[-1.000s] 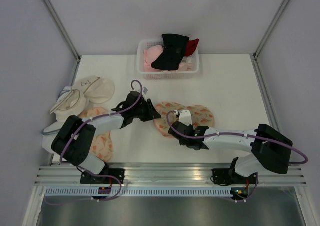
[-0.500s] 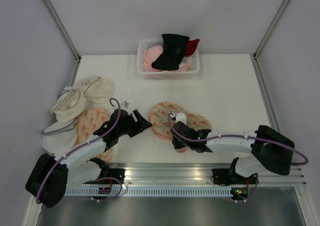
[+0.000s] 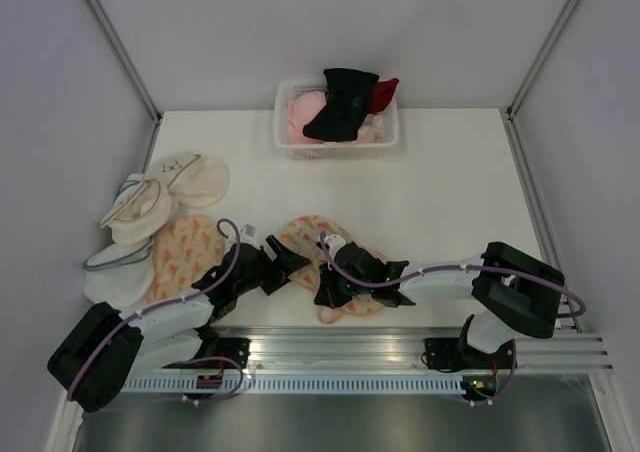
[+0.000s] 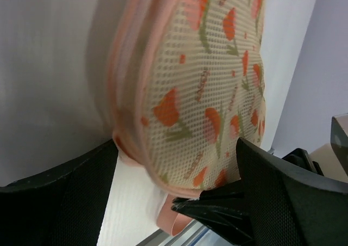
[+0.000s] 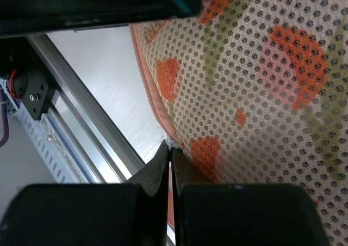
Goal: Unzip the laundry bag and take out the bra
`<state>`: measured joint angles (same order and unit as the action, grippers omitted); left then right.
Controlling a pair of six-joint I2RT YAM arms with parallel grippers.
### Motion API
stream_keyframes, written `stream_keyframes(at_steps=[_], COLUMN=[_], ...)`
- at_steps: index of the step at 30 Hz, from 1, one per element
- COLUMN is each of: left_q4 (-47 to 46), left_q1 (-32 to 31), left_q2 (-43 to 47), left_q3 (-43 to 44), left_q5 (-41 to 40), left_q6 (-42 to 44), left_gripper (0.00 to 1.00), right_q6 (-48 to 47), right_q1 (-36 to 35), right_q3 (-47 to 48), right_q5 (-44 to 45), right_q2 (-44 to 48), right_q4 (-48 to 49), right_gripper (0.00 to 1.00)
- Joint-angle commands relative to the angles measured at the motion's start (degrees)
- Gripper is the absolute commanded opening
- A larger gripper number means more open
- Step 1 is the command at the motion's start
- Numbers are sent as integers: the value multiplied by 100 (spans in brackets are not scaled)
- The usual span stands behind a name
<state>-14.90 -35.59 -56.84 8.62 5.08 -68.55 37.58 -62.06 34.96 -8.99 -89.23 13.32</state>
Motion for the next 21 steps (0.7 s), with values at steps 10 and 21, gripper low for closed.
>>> stream_keyframes(at_steps=[10,21], left_q4=[-1525,-514], left_q1=[-615,-598], left_q2=[-1111,-741], left_q3=[228,517], left_q5=[-165,-956], left_q6=[-475,-308], left_gripper=[59,2], right_q6=[-269,-427], right_q1=[-16,-183], right_q3=[-16,-209], right_q5=[-94,-129], right_q2=[538,978], right_q4=[31,-1137], right_gripper=[0,0])
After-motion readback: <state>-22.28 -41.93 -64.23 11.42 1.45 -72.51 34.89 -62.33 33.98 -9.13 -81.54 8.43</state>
